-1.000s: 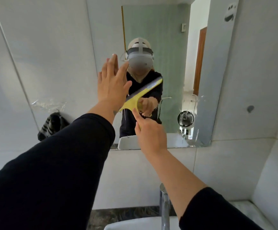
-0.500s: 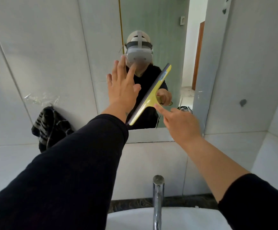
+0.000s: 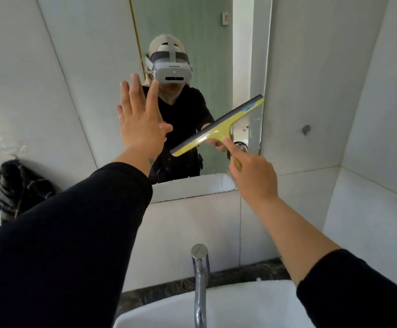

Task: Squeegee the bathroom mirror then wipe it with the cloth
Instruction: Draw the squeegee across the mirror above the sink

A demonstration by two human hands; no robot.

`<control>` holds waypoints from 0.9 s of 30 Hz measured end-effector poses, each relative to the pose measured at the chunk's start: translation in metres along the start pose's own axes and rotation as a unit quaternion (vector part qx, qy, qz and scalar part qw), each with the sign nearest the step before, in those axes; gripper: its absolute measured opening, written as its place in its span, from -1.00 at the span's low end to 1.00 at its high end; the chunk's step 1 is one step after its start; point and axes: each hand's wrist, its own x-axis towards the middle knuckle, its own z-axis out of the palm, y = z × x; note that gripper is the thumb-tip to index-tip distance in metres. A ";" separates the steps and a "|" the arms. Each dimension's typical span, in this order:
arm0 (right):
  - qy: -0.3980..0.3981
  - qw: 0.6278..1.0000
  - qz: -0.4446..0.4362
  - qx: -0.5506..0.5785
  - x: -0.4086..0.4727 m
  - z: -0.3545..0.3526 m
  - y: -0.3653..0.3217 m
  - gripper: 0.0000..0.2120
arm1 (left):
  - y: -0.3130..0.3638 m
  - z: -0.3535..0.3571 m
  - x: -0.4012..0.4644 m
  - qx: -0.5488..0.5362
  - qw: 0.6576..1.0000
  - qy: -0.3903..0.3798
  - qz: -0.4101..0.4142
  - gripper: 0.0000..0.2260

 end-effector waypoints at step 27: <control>0.010 0.963 0.121 0.241 -0.063 0.079 -0.120 -0.54 | -0.044 -0.017 -0.018 0.024 1.000 0.009 -0.002 -0.32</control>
